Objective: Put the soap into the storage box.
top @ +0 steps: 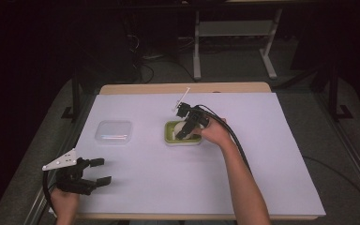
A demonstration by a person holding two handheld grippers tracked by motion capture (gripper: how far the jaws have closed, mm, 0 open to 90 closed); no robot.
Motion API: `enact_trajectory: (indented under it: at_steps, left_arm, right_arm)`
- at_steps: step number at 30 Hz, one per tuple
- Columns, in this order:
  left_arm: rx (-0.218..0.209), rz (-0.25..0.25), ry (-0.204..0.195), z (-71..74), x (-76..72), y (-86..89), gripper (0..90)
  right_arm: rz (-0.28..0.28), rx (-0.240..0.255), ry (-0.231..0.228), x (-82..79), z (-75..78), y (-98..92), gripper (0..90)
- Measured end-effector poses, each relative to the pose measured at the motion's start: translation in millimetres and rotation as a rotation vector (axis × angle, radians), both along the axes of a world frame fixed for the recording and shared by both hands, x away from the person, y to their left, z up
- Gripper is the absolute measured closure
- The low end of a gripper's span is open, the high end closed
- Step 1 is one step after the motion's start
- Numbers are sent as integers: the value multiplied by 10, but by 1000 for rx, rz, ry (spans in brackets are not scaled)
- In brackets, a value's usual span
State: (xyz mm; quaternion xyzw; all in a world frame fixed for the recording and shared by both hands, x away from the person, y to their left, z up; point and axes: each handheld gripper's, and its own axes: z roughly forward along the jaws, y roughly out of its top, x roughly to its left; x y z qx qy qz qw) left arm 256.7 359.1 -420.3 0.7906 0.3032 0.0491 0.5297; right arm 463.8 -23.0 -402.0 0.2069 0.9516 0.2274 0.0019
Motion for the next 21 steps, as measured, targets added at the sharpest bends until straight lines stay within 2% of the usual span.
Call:
enact_trajectory:
  at_steps: [5,7,18,21]
  left_arm:
    - [0,-1,-1,0,1,-1,132]
    - [-1,0,0,-1,1,-3,131]
    - [0,-1,-5,0,3,-9,131]
    - [3,-3,-4,-1,4,-10,132]
  right_arm:
    - [-6,-2,-4,-3,0,-2,228]
    - [-11,13,-23,-6,16,-18,229]
    - [-13,41,-20,-53,124,-118,237]
    - [-18,62,-45,-92,131,-168,238]
